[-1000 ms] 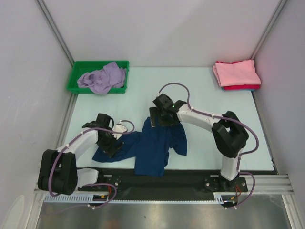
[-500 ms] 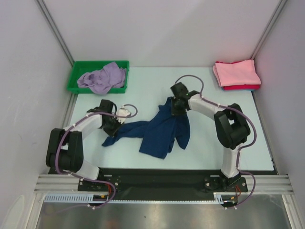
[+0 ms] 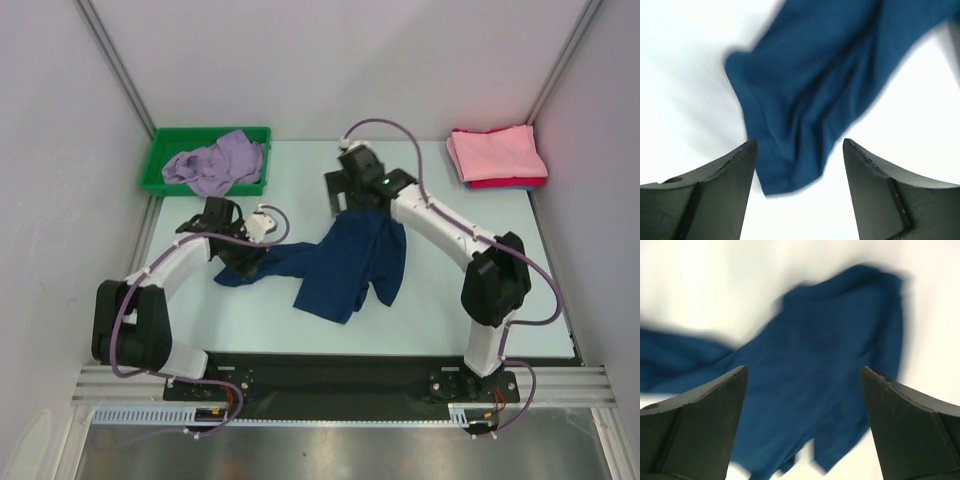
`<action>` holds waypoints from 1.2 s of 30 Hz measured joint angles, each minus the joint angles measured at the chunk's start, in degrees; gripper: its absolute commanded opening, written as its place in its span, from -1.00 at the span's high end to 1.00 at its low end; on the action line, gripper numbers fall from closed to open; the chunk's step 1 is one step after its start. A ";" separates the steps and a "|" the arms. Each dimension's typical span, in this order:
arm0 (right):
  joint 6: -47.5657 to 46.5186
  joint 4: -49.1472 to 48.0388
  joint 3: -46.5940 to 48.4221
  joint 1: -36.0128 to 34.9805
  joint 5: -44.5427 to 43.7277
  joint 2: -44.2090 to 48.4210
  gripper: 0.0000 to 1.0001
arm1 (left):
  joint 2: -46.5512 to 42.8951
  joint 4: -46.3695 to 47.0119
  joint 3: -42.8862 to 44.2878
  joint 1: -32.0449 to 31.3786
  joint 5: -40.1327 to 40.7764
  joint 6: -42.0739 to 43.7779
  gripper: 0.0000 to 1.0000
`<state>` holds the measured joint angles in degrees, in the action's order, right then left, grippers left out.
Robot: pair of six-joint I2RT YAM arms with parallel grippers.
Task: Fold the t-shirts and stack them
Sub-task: Flatten the tshirt out
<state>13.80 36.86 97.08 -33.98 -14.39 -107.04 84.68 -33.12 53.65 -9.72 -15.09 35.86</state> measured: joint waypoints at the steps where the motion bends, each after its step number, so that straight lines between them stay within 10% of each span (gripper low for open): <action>1: 0.57 0.33 -0.46 -2.60 -0.37 0.79 -0.99 | -1.60 -0.31 -1.57 0.44 0.11 1.22 -0.50; 9: 11.02 1.18 -6.51 -15.32 0.70 1.53 -0.81 | 6.38 -2.23 -1.33 15.85 -5.16 2.43 -0.36; 17: 18.73 -1.22 -8.94 -19.82 -1.68 -3.56 -0.54 | 6.69 1.95 -3.58 16.11 -4.42 1.62 -0.28; 23: 21.18 -1.60 -8.96 -22.58 -3.85 -8.26 -0.49 | 6.45 5.40 -4.68 16.00 -3.10 1.92 0.30; 26: 21.20 -1.57 -8.52 -22.91 -5.33 -10.05 -0.19 | 5.73 5.88 -5.44 15.98 -3.67 2.19 0.66; 30: 21.03 -1.75 -8.46 -22.58 -5.75 -12.61 1.00 | 4.96 5.62 -6.14 15.91 -4.83 2.25 0.99; 36: 21.99 -3.19 -11.17 -20.26 -4.63 -9.29 1.00 | 2.47 1.90 -7.39 16.00 -5.18 2.12 0.99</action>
<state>35.79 33.67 85.91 -54.24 -19.03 -116.33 87.15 -31.22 46.26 6.28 -20.27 37.98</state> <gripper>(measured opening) 0.022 0.011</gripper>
